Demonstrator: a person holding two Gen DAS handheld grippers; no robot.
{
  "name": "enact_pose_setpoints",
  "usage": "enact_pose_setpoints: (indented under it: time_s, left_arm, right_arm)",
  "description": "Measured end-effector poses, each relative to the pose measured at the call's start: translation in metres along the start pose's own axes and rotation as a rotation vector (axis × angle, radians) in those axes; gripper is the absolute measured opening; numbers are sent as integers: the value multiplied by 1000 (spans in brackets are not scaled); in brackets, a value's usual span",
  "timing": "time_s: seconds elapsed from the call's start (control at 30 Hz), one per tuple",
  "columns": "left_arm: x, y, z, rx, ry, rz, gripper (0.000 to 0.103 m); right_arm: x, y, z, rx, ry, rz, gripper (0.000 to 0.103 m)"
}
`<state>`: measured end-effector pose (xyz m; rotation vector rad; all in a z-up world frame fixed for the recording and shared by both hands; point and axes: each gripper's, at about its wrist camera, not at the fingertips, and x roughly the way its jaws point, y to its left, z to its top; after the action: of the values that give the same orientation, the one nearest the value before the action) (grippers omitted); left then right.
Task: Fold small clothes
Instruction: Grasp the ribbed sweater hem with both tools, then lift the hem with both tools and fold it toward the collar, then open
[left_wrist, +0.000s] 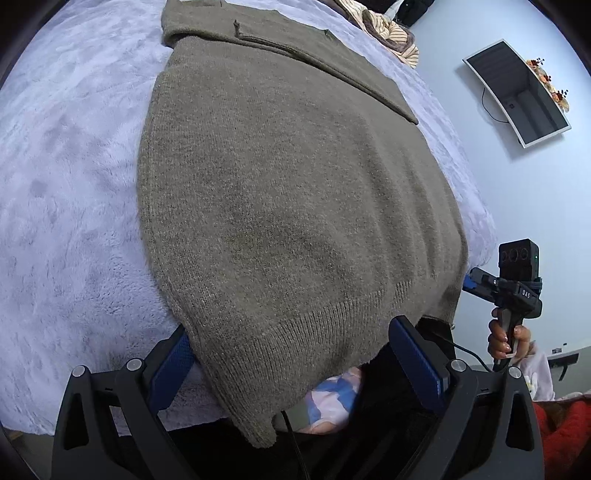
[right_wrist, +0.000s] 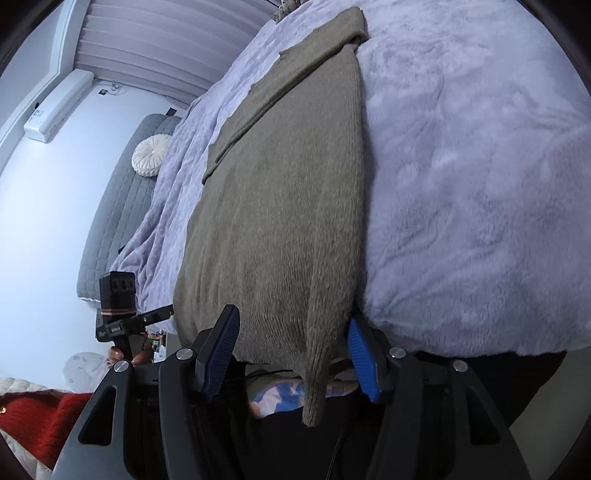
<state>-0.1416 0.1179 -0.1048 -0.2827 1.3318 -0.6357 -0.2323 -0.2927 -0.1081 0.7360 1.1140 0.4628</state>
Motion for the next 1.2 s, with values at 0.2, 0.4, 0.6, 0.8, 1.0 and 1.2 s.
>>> enact_pose_setpoints:
  time_s: [0.2,0.4,0.6,0.8,1.0,1.2]
  left_arm:
    - [0,-2,1,-13,18,9,29]
    - [-21,0,3,-65,-64,-157,15]
    - [-65,-14,39,-43,-233,-237,15]
    - [-91,-20,102,-24,-346,-219,15]
    - [-97,-25,173,-31,-420,-161,15]
    - [-81,-1,257,-72,-448,-106,15]
  right_arm:
    - [25,7,-8,23,44,72,9]
    - [8,26,2,34,-52,273,8]
    - [-5,40,33,65,-166,441,8]
    - [-6,67,90,38,-249,558,8]
    - [-10,85,170,-16,-282,547,8]
    - [7,75,254,30,-306,522,8]
